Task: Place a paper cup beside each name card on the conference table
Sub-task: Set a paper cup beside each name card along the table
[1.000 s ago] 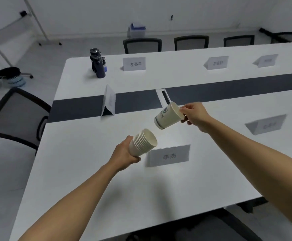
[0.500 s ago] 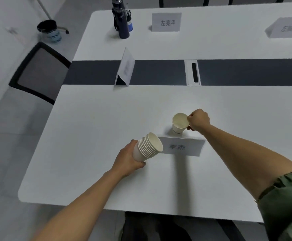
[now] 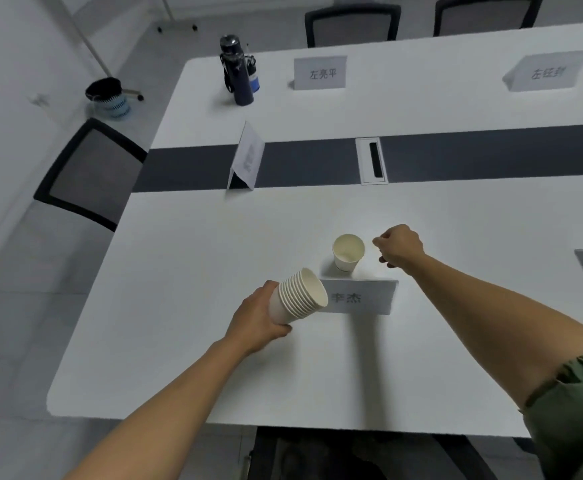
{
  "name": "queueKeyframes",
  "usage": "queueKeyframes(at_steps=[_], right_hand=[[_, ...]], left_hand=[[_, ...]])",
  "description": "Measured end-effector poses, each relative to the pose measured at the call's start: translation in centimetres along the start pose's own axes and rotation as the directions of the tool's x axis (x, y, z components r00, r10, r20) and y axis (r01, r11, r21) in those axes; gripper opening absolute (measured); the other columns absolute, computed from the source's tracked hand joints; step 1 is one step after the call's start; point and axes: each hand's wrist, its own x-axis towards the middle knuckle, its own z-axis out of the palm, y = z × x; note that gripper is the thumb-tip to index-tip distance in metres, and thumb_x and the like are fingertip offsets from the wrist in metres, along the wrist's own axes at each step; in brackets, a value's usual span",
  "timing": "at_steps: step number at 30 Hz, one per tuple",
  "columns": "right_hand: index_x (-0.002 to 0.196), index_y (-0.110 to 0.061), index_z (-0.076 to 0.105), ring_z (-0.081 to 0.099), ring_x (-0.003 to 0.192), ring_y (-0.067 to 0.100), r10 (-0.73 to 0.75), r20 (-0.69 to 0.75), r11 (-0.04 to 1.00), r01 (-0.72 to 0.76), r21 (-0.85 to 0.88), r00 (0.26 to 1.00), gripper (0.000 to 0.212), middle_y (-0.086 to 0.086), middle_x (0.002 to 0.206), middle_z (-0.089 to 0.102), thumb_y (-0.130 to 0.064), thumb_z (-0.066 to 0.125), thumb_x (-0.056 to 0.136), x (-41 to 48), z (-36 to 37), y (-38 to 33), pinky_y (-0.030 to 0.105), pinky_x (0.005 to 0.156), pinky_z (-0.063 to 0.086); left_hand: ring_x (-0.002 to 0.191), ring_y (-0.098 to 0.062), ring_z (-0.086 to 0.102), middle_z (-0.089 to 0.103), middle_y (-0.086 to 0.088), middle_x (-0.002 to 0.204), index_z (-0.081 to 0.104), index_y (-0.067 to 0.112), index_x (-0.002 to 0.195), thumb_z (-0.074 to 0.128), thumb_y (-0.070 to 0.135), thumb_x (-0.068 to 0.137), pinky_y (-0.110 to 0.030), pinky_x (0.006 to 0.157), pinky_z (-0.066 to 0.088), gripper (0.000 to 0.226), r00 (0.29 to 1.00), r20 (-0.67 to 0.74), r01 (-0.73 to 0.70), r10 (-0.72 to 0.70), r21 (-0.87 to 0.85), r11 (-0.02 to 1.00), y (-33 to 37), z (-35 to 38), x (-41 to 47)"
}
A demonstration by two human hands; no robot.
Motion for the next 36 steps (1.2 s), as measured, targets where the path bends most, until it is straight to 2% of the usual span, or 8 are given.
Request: queueKeyframes(at_steps=[3, 6, 10, 13, 18, 25, 31, 36], right_hand=[[0.101, -0.005, 0.071, 0.070, 0.082, 0.030, -0.102, -0.066, 0.985, 0.091, -0.147, 0.993, 0.026, 0.011, 0.092, 0.073, -0.026, 0.057, 0.092, -3.0, -1.8, 0.6, 0.041, 0.077, 0.059], [0.107, -0.013, 0.070, 0.064, 0.086, 0.027, -0.184, -0.138, 0.942, 0.134, -0.309, 0.973, 0.026, 0.008, 0.101, 0.072, -0.026, 0.052, 0.094, -7.5, -3.8, 2.1, 0.031, 0.069, 0.047], [0.116, -0.016, 0.066, 0.065, 0.092, 0.028, -0.241, -0.217, 0.886, 0.123, -0.448, 0.946, 0.029, 0.008, 0.107, 0.071, -0.028, 0.048, 0.097, -14.0, -6.3, 5.1, 0.030, 0.070, 0.044], [0.119, -0.016, 0.065, 0.065, 0.096, 0.028, -0.251, -0.291, 0.864, 0.078, -0.498, 0.923, 0.031, 0.007, 0.111, 0.070, -0.030, 0.047, 0.098, -18.9, -8.6, 8.1, 0.031, 0.071, 0.043], [0.119, -0.019, 0.064, 0.064, 0.097, 0.026, -0.204, -0.383, 0.863, -0.019, -0.505, 0.901, 0.031, 0.002, 0.111, 0.071, -0.031, 0.046, 0.098, -25.7, -12.8, 14.1, 0.031, 0.070, 0.039], [0.124, -0.021, 0.060, 0.062, 0.103, 0.026, -0.023, -0.518, 0.901, -0.207, -0.381, 0.855, 0.033, 0.001, 0.115, 0.069, -0.035, 0.044, 0.098, -34.4, -21.2, 27.1, 0.036, 0.080, 0.048], [0.124, -0.022, 0.059, 0.061, 0.105, 0.025, -0.020, -0.518, 0.898, -0.212, -0.385, 0.855, 0.034, 0.001, 0.116, 0.068, -0.036, 0.044, 0.098, -38.1, -26.5, 35.4, 0.035, 0.078, 0.045], [0.119, -0.021, 0.062, 0.063, 0.098, 0.025, 0.000, -0.518, 0.884, -0.242, -0.401, 0.855, 0.031, 0.001, 0.112, 0.069, -0.036, 0.046, 0.098, -41.3, -32.4, 44.1, 0.034, 0.071, 0.045]], left_hand=[[0.086, -0.017, 0.061, 0.061, 0.008, 0.104, 0.047, 0.033, 0.118, 0.077, 0.028, 0.065, -0.035, 0.067, 0.053, 0.061, 0.996, 0.007, -0.093, 0.093, 0.083, 0.992, 1.5, -0.7, -0.6], [0.086, -0.019, 0.059, 0.059, 0.007, 0.105, 0.045, 0.031, 0.121, 0.076, 0.029, 0.068, -0.032, 0.065, 0.050, 0.061, 0.977, 0.041, -0.213, 0.209, 0.161, 0.964, 3.3, -1.0, -1.6], [0.089, -0.019, 0.059, 0.059, 0.005, 0.108, 0.046, 0.028, 0.122, 0.079, 0.025, 0.071, -0.029, 0.066, 0.049, 0.061, 0.930, 0.080, -0.368, 0.359, 0.201, 0.908, 6.3, -0.6, -3.2], [0.091, -0.020, 0.059, 0.060, 0.005, 0.110, 0.045, 0.029, 0.125, 0.082, 0.024, 0.069, -0.036, 0.074, 0.057, 0.067, 0.875, 0.113, -0.485, 0.471, 0.206, 0.850, 9.2, 0.8, -4.7], [0.091, -0.022, 0.060, 0.060, 0.003, 0.105, 0.047, 0.027, 0.117, 0.084, 0.022, 0.067, -0.043, 0.077, 0.058, 0.062, 0.783, 0.186, -0.621, 0.594, 0.174, 0.764, 15.0, 4.5, -7.6], [0.094, -0.021, 0.058, 0.059, 0.004, 0.109, 0.046, 0.026, 0.120, 0.084, 0.023, 0.066, -0.034, 0.076, 0.054, 0.066, 0.626, 0.304, -0.778, 0.719, 0.175, 0.604, 26.3, 14.7, -13.8], [0.093, -0.024, 0.060, 0.060, 0.003, 0.106, 0.047, 0.026, 0.119, 0.083, 0.026, 0.065, -0.045, 0.079, 0.057, 0.065, 0.607, 0.320, -0.789, 0.728, 0.133, 0.599, 32.5, 22.5, -17.4], [0.092, -0.024, 0.060, 0.060, 0.002, 0.102, 0.047, 0.025, 0.117, 0.082, 0.024, 0.064, -0.046, 0.078, 0.056, 0.063, 0.594, 0.336, -0.789, 0.731, 0.069, 0.610, 37.9, 30.8, -21.4]])
